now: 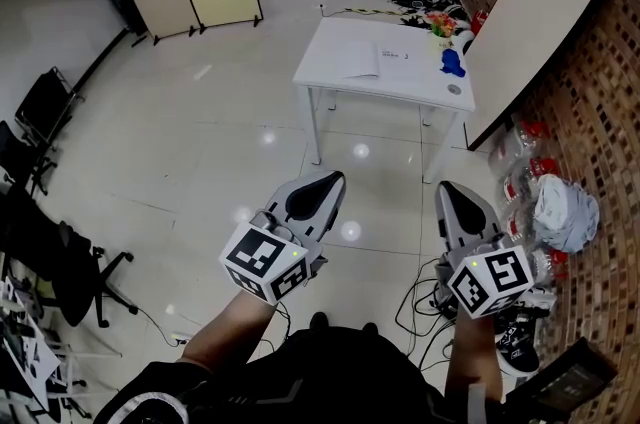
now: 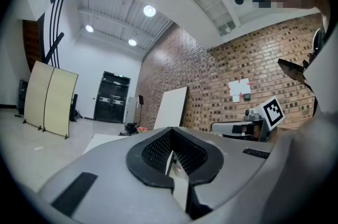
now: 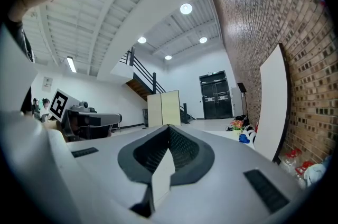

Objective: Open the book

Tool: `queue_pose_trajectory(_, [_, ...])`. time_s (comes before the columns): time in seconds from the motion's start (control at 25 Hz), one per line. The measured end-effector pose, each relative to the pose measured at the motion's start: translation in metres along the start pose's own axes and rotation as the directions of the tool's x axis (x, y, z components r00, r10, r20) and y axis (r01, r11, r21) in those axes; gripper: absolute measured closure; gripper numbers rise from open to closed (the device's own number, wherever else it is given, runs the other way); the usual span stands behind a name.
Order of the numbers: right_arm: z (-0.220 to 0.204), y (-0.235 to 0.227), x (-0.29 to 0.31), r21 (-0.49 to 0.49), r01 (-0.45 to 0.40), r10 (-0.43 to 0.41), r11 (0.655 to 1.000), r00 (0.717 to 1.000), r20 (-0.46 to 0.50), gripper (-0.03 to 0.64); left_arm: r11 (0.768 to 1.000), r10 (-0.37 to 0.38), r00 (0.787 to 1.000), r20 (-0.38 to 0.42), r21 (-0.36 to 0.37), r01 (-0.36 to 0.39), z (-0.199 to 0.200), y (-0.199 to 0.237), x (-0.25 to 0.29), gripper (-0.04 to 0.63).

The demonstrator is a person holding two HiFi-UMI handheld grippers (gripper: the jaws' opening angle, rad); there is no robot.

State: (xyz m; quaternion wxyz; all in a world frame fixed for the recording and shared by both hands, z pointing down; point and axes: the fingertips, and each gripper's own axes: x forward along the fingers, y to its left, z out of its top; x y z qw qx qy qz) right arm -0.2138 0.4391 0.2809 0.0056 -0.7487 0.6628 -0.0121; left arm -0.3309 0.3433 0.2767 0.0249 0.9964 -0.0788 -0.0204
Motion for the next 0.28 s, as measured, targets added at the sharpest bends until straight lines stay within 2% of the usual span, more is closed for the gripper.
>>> queue_pose_trajectory(0.28, [0.0037,0.004,-0.0042,-0.01,-0.014,0.014,1.0,1.0,-0.003,0.617,1.0,0.017,1.0,0.006,-0.007,-0.017,0.0045,-0.0009,-0.0071,0.6])
